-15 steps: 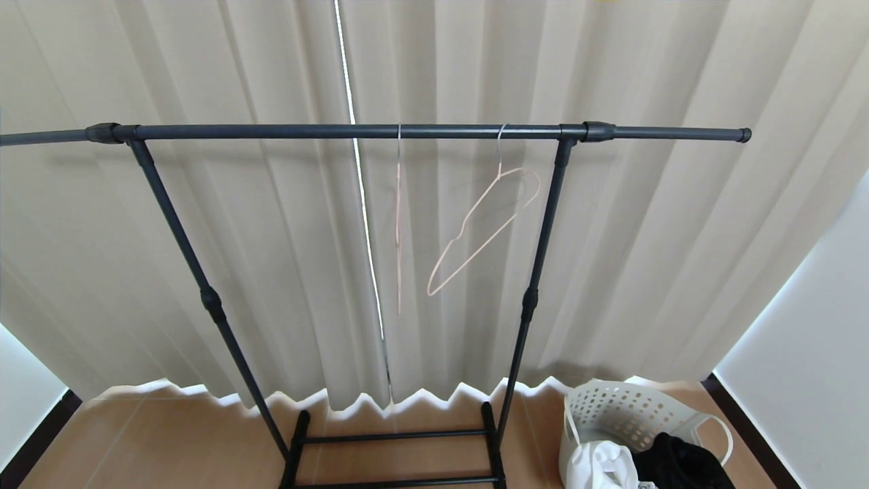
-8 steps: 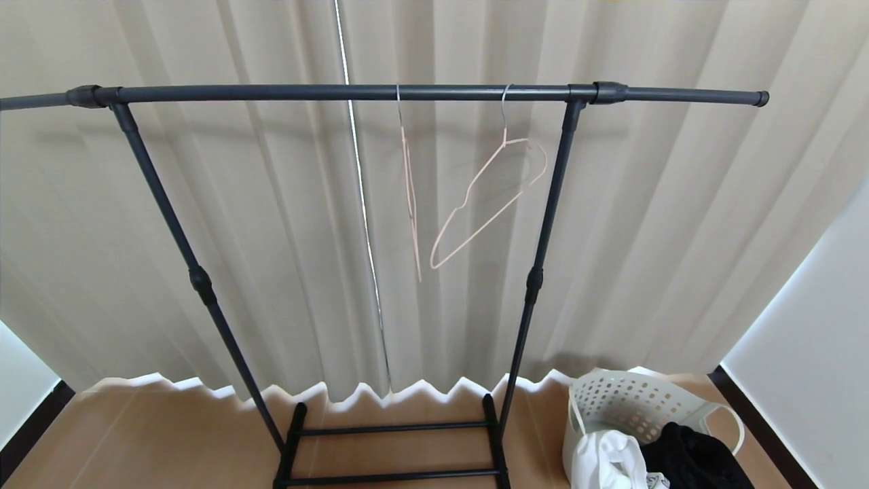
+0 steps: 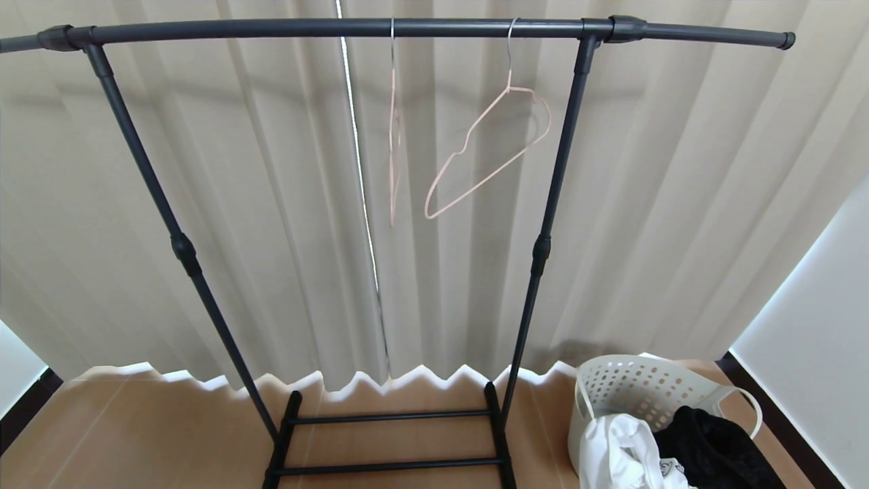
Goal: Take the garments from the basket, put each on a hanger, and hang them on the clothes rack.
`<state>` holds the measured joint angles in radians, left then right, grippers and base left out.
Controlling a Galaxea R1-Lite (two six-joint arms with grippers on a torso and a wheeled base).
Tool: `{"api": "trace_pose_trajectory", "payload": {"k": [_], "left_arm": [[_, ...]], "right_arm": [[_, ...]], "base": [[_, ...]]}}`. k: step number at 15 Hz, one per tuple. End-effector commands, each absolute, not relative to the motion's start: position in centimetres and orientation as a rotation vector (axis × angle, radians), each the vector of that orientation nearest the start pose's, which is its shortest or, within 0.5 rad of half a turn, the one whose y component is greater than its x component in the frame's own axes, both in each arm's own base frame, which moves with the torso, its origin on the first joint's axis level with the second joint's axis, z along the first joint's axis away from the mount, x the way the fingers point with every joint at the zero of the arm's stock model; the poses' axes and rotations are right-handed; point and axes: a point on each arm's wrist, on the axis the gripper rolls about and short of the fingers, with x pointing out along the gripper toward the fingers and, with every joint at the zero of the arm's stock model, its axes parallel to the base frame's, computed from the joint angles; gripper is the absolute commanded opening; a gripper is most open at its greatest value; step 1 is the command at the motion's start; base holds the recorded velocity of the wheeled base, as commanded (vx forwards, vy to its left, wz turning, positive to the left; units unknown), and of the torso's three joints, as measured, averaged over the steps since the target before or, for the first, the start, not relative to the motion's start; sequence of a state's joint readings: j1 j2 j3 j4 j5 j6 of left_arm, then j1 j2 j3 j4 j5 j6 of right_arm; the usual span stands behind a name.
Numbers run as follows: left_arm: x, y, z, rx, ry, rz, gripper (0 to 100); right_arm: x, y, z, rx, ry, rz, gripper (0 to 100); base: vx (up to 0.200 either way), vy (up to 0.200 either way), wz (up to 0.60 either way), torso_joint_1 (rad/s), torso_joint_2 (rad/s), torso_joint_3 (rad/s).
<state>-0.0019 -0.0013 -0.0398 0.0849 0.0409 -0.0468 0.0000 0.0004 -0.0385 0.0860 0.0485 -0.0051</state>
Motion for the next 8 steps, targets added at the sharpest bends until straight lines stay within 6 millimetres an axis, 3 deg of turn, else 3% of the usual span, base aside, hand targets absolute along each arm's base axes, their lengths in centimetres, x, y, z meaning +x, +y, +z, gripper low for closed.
{"api": "trace_pose_trajectory", "payload": {"k": [1, 8], "left_arm": [[-2.61, 0.10, 7.78, -0.047, 0.044, 0.041, 100], [-2.61, 0.10, 7.77, -0.048, 0.045, 0.041, 100]], "right_arm": [[-2.58, 0.11, 7.73, -0.005, 0.049, 0.049, 100], [-2.58, 0.11, 7.73, -0.005, 0.049, 0.049, 100]], "base": [[0.000, 0.000, 0.00, -0.178, 0.51, 0.325], [0.000, 0.000, 0.00, -0.150, 0.48, 0.332]]}}
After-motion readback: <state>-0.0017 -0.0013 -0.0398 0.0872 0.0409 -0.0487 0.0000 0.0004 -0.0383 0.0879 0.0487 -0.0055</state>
